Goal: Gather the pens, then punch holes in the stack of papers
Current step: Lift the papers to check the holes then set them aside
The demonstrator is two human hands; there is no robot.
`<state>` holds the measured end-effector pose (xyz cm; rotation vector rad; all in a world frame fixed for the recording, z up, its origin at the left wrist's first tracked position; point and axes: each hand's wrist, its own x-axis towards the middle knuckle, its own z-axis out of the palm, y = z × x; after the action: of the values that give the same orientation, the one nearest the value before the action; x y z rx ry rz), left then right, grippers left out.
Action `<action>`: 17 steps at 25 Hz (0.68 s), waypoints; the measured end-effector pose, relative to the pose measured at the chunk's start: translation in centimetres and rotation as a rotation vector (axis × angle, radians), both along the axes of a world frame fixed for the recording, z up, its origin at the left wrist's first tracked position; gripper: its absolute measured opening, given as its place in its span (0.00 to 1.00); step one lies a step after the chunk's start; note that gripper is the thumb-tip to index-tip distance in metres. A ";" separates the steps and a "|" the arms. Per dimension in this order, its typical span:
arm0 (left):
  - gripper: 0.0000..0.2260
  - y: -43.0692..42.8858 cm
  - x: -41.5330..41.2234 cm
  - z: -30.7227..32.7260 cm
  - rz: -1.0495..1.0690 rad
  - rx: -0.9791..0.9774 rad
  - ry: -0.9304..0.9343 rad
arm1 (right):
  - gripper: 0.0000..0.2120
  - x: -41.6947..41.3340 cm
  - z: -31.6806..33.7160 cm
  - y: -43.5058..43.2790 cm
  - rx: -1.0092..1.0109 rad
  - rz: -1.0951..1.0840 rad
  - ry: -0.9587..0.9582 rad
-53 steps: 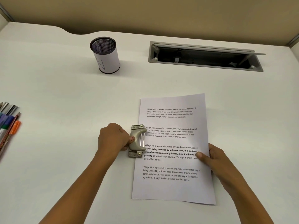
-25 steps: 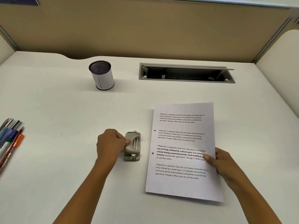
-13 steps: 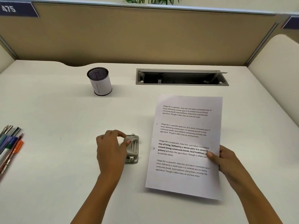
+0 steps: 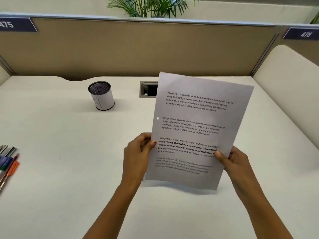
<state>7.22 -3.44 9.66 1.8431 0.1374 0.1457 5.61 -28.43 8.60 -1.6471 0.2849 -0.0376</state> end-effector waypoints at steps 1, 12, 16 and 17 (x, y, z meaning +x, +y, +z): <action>0.10 -0.1 0.3 0.6 0.026 -0.013 -0.046 | 0.08 0.2 0.3 0.1 -0.011 -0.015 -0.034; 0.11 -3.7 1.5 -0.8 0.143 -0.084 -0.272 | 0.11 2.2 0.5 -1.3 -0.106 -0.222 -0.284; 0.15 -4.8 0.6 -4.1 0.160 -0.049 -0.189 | 0.10 1.5 -3.6 -0.9 -0.140 -0.305 -0.151; 0.16 -4.9 0.6 -4.4 0.159 -0.028 -0.204 | 0.10 1.4 -4.1 -1.0 -0.137 -0.310 -0.144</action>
<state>7.80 -8.35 5.24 1.7772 0.1425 0.4396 7.05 -29.38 4.53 -1.7129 0.4327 -0.4160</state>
